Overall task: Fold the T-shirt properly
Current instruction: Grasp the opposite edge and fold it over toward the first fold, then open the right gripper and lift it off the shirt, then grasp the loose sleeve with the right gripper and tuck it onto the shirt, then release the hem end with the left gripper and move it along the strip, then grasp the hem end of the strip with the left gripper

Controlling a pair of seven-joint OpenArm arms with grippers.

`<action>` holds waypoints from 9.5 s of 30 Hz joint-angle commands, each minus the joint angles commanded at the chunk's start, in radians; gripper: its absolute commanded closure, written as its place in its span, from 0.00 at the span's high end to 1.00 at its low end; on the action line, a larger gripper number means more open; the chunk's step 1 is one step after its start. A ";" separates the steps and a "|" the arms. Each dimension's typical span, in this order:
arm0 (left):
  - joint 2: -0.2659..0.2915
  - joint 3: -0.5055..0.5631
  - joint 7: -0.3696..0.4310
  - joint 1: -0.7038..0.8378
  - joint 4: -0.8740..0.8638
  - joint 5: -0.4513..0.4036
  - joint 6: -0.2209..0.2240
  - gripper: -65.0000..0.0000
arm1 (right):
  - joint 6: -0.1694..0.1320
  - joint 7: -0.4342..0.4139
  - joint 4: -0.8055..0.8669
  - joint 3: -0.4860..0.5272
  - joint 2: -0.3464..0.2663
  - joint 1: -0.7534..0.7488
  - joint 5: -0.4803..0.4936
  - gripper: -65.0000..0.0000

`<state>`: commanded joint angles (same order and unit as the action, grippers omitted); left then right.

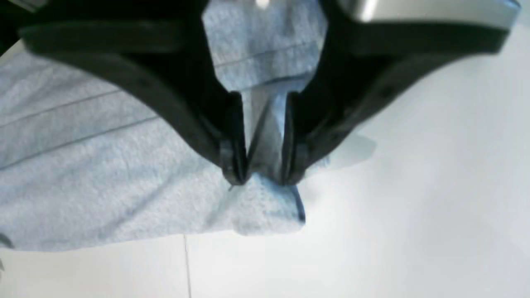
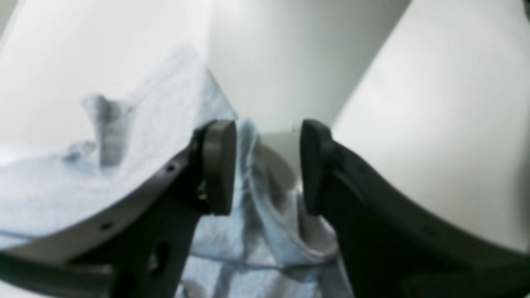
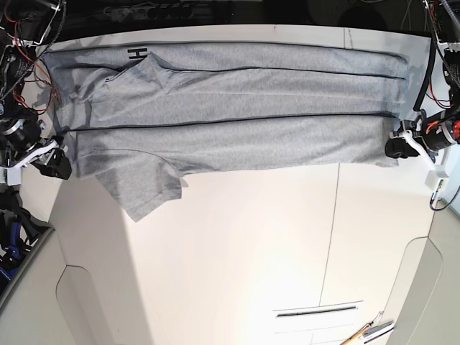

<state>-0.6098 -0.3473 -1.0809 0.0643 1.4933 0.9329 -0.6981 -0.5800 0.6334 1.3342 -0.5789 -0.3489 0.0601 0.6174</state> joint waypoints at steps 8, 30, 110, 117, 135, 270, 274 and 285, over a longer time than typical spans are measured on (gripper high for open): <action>0.000 0.000 0.004 0.000 0.000 0.021 0.000 0.29 | 0.000 0.000 0.000 -0.030 0.000 0.000 0.005 0.55; 0.000 0.000 0.003 0.000 0.000 0.021 0.000 0.29 | 0.000 0.000 0.109 -0.030 0.000 0.001 0.018 0.55; -0.006 -0.001 0.000 -0.001 0.000 0.081 0.000 0.37 | 0.000 0.082 0.029 0.286 0.175 0.238 -0.137 0.00; -0.008 -0.001 -0.001 0.000 0.001 0.088 0.000 0.37 | 0.000 0.091 0.250 0.203 0.174 0.064 -0.061 0.00; -0.008 -0.001 -0.019 0.000 0.001 0.084 0.000 0.37 | -0.001 0.124 0.439 0.127 0.203 -0.294 0.038 0.00; 0.397 -0.337 0.202 0.235 -0.004 -0.009 0.000 0.06 | -0.001 0.239 0.345 -0.062 0.203 -0.349 0.220 0.00; 0.397 -0.337 0.197 0.204 -0.004 -0.063 0.000 0.00 | -0.002 0.239 0.345 -0.062 0.203 -0.349 0.220 0.00; 0.396 -0.337 0.184 0.203 0.084 -0.104 0.000 0.00 | -0.003 0.239 0.345 -0.062 0.202 -0.351 0.220 0.00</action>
<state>-0.2134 -0.6846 -0.8967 0.2668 1.5772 0.8288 -0.6981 -0.5831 0.8726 1.6794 -0.6411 -0.1467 -0.2913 0.8379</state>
